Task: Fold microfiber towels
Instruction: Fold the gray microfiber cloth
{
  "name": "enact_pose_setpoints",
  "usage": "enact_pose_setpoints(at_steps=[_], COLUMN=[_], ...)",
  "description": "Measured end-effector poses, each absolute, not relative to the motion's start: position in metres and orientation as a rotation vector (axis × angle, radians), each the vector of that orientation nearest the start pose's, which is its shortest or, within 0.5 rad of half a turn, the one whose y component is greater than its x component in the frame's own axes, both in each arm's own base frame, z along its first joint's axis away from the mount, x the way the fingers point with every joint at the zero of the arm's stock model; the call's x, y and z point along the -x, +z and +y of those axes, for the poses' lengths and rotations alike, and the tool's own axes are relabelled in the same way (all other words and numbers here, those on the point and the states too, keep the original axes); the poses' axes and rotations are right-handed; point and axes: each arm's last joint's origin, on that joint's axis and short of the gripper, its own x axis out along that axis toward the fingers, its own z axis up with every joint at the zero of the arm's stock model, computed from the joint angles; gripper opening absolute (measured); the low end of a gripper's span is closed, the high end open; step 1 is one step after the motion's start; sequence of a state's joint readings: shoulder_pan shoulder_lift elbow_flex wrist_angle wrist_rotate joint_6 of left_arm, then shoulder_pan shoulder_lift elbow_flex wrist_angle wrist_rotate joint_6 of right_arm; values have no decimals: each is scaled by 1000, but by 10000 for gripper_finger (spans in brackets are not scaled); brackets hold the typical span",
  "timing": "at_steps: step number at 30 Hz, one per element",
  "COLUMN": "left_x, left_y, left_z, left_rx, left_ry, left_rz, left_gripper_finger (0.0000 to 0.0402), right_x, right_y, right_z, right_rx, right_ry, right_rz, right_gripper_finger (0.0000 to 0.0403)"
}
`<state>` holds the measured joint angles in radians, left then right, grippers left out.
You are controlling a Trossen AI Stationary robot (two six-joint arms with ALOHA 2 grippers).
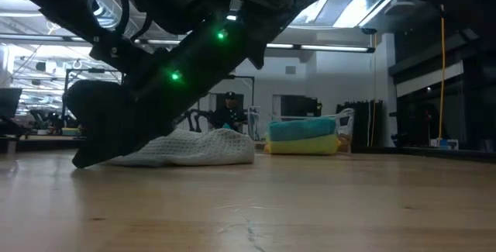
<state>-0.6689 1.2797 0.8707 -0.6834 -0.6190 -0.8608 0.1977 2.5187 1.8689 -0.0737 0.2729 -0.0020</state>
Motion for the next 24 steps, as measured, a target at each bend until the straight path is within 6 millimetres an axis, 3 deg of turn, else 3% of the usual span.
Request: enact_pose_setpoints(at_steps=[13, 19, 24], left_x=[-196, -195, -196], left_y=[233, 234, 234], left_z=[-132, -132, -132], left_rx=[150, 175, 180], left_ry=[331, 339, 337], left_rz=[779, 776, 776], left_gripper_finger=[96, 96, 96], right_x=[-527, -526, -523], right_y=[88, 88, 85], right_z=[90, 90, 89], right_rx=[-31, -28, -14], right_ry=[-98, -94, -85], right_rz=[756, 763, 812], right_gripper_finger=[214, 146, 49])
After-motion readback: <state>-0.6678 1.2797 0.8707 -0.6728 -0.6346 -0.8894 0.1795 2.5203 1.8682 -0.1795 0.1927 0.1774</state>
